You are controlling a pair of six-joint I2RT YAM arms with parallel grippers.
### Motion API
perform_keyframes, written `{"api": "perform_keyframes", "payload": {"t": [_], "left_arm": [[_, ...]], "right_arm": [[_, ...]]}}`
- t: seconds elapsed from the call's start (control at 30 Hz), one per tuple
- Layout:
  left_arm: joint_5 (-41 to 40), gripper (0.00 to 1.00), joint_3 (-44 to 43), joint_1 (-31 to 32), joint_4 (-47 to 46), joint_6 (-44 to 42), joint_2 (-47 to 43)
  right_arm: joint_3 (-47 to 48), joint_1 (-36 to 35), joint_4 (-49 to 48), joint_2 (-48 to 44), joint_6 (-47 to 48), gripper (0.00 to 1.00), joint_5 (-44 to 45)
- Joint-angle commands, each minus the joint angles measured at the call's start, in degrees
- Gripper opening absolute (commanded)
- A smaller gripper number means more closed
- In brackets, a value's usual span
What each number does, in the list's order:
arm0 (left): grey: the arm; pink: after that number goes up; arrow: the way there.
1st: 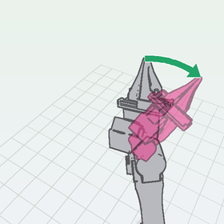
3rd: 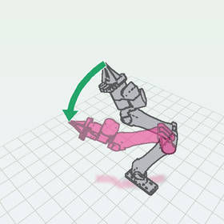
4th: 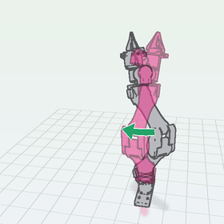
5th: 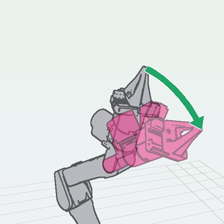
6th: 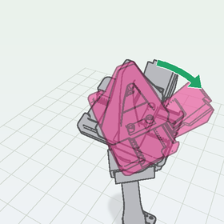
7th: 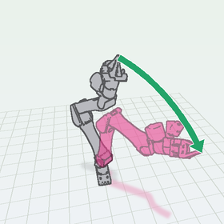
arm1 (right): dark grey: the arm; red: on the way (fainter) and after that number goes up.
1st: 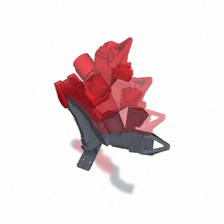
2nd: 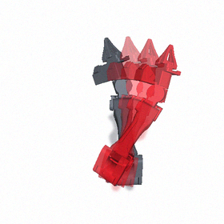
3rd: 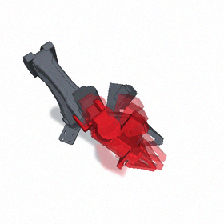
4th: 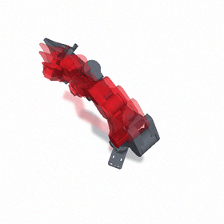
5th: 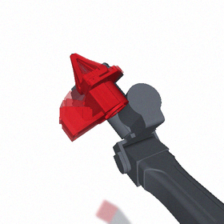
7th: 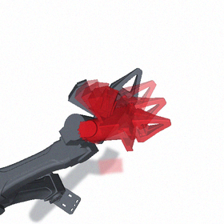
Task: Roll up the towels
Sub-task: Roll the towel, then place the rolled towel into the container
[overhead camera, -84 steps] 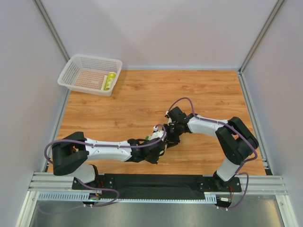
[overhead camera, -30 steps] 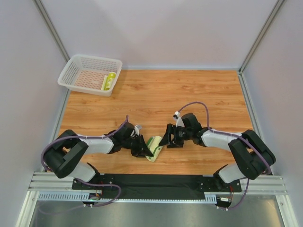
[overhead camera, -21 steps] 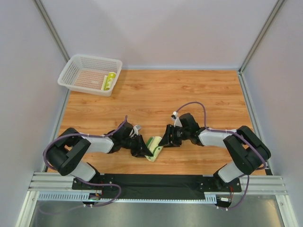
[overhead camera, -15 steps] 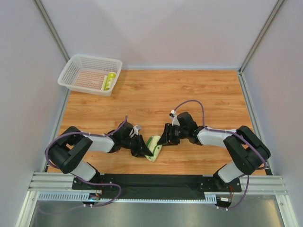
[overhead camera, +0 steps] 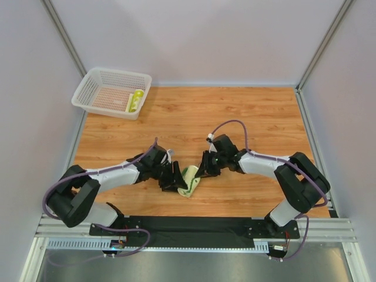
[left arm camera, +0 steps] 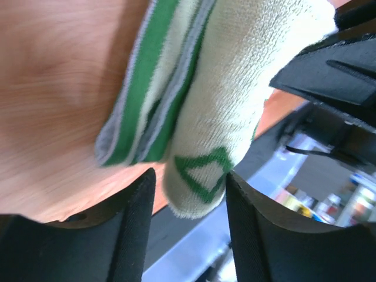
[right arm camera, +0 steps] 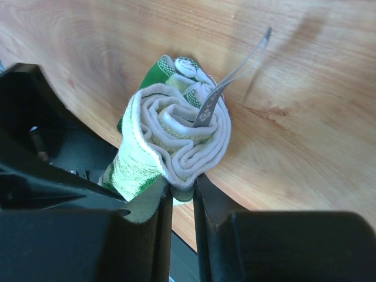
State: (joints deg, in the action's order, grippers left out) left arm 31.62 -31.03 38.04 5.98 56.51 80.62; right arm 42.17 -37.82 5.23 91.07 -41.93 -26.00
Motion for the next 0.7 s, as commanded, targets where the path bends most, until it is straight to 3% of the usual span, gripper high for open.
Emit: {"api": "perform_keyframes", "payload": {"t": [0.0,0.2,0.33,0.67], "left_arm": [[-9.61,0.58,-5.08,1.41,15.09,-7.37,-4.41],[-20.62,0.64,-13.07,6.33,26.71,-12.98,-10.48],[-23.44,0.82,-16.52,8.28,25.93,-19.67,-11.98],[-22.92,0.88,-20.48,8.19,19.87,-31.02,0.93]], "right_arm": [[3.17,-0.32,7.06,1.22,1.68,0.13,4.46],[7.30,-0.94,13.74,1.66,3.26,0.12,6.75],[9.77,-1.99,16.82,2.18,3.70,0.11,7.72],[12.76,-2.69,19.46,3.59,4.14,0.11,8.07]]}}
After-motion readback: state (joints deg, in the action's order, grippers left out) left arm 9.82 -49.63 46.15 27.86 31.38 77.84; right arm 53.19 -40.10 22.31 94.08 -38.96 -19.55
